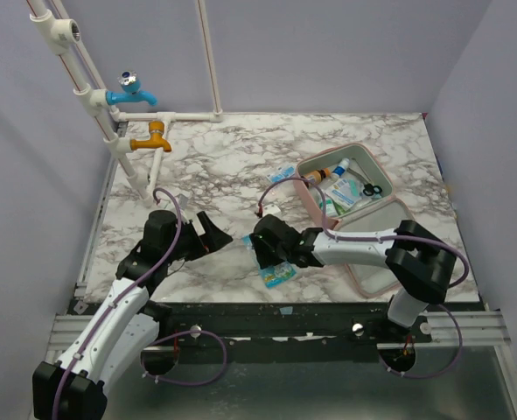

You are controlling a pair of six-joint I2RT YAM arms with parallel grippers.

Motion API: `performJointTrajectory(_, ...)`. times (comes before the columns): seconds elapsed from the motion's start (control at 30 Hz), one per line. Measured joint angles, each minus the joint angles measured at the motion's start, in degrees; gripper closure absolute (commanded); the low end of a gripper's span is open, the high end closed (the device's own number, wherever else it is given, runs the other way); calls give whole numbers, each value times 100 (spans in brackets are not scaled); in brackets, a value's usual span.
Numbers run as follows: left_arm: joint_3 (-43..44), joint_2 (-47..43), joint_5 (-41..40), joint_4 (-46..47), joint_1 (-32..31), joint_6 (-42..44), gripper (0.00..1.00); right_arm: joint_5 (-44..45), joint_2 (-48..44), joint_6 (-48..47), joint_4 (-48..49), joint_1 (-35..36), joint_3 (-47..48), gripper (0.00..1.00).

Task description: Organize the medicine kit

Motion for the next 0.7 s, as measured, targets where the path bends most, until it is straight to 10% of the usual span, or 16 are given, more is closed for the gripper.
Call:
performJointTrajectory(0.4,0,-2,-46,-11,0,33,7,509,422,22,-166,284,321,98)
performJointTrajectory(0.7,0,31,-59,-15,0,55,7,643,284,39,-210,332,308,99)
